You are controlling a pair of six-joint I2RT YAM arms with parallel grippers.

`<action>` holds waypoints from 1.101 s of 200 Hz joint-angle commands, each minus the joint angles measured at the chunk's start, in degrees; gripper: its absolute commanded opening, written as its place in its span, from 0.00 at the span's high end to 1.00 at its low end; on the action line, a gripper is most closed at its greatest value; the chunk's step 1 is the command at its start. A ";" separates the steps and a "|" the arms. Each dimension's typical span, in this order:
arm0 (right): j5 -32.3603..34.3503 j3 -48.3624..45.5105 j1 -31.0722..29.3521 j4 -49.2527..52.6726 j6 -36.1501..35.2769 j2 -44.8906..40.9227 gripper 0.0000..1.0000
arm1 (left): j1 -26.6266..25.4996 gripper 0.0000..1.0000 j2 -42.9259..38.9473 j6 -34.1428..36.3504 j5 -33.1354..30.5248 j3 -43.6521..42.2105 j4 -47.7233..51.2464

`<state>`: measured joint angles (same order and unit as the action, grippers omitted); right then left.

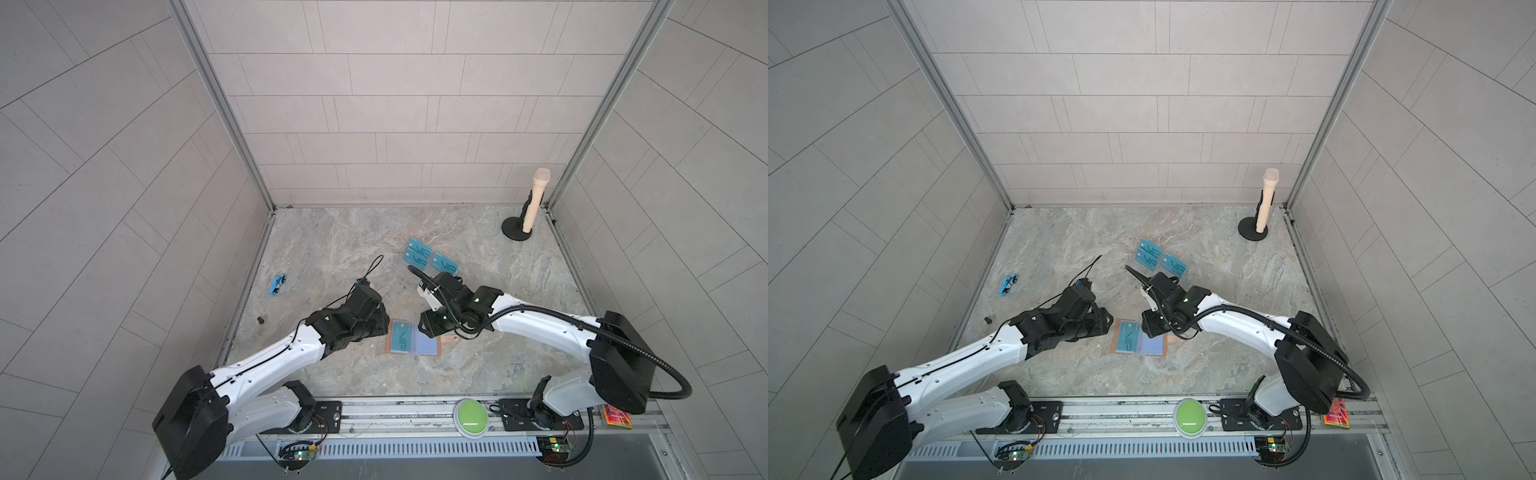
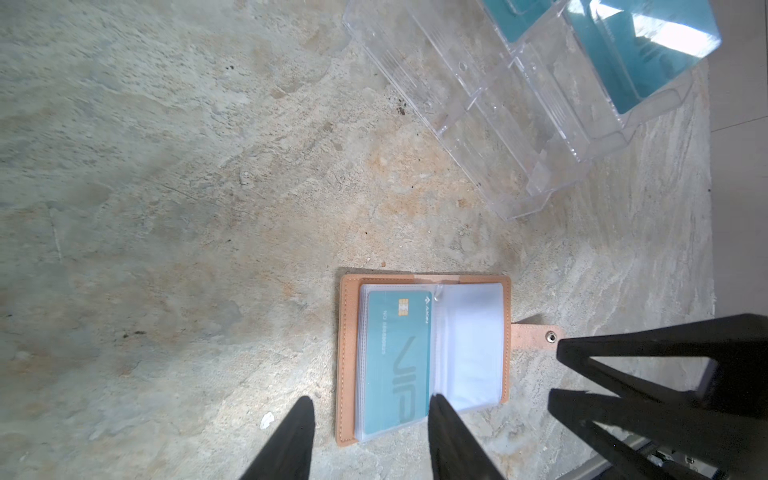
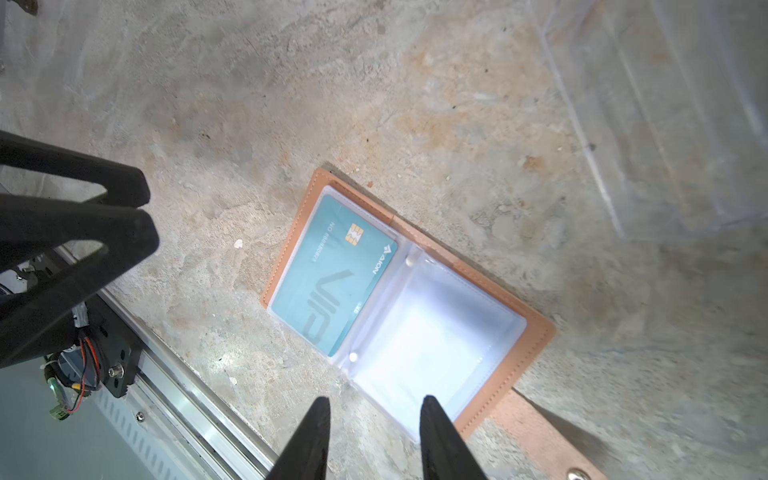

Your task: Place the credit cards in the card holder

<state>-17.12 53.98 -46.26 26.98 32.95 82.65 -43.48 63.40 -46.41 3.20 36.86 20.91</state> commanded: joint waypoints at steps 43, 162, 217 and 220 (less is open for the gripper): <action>-2.33 -5.50 3.44 -0.18 0.47 -5.55 0.67 | -5.59 0.57 2.56 -2.14 -0.44 0.21 -8.21; -4.30 -11.53 3.81 -11.00 4.25 2.50 0.79 | -5.96 0.59 24.97 -5.65 18.01 5.48 -24.25; -3.80 -10.83 3.89 -9.95 3.43 5.39 0.77 | -5.69 0.59 27.46 -4.26 16.80 6.64 -21.84; -3.79 -10.70 3.89 -9.93 3.44 5.50 0.77 | -5.58 0.59 27.53 -4.29 16.62 6.64 -21.74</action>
<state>-22.00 42.68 -42.57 16.91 36.18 86.76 -49.25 89.60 -51.57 19.90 42.00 -1.76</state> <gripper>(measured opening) 0.230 0.410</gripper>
